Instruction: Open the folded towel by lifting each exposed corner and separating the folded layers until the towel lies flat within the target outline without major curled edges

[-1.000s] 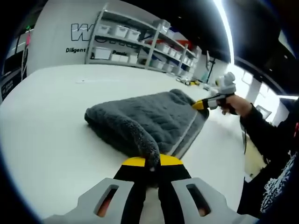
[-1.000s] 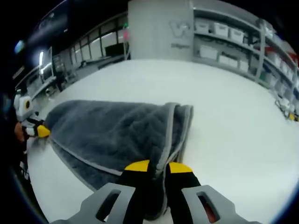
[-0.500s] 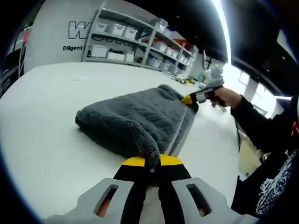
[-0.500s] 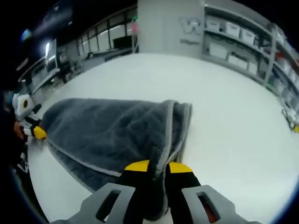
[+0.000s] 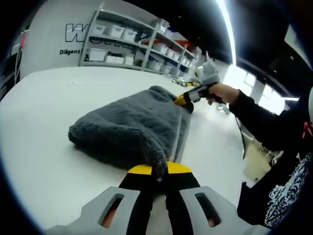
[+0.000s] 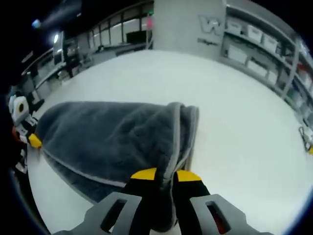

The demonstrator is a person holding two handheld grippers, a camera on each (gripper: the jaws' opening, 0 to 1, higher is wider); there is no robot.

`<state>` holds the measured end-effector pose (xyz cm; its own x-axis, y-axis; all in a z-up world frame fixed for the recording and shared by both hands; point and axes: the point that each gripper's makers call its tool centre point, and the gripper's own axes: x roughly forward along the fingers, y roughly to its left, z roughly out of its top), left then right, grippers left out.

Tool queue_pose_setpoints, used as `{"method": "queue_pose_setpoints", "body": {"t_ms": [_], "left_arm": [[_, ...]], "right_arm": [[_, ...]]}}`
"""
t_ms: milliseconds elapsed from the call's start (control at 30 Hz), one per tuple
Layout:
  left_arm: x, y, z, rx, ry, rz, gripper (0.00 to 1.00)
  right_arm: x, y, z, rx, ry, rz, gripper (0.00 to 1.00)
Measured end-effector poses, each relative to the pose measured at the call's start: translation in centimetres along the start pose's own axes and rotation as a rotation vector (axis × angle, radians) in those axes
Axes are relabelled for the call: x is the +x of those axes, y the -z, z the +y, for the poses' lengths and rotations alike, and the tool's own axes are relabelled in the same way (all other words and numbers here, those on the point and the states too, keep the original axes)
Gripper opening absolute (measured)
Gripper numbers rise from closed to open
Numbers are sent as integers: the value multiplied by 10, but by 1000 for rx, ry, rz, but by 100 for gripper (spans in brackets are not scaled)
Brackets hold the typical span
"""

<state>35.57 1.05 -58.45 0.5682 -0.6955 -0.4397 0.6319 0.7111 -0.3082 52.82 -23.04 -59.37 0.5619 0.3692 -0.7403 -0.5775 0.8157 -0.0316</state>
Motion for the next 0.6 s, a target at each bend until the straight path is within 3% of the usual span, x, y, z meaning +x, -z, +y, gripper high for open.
{"method": "queue_pose_setpoints", "body": {"t_ms": [600], "left_arm": [[6,4,-23,48,58,-39,4]], "right_arm": [[19,-18,6,-137,-61,42,9]]}}
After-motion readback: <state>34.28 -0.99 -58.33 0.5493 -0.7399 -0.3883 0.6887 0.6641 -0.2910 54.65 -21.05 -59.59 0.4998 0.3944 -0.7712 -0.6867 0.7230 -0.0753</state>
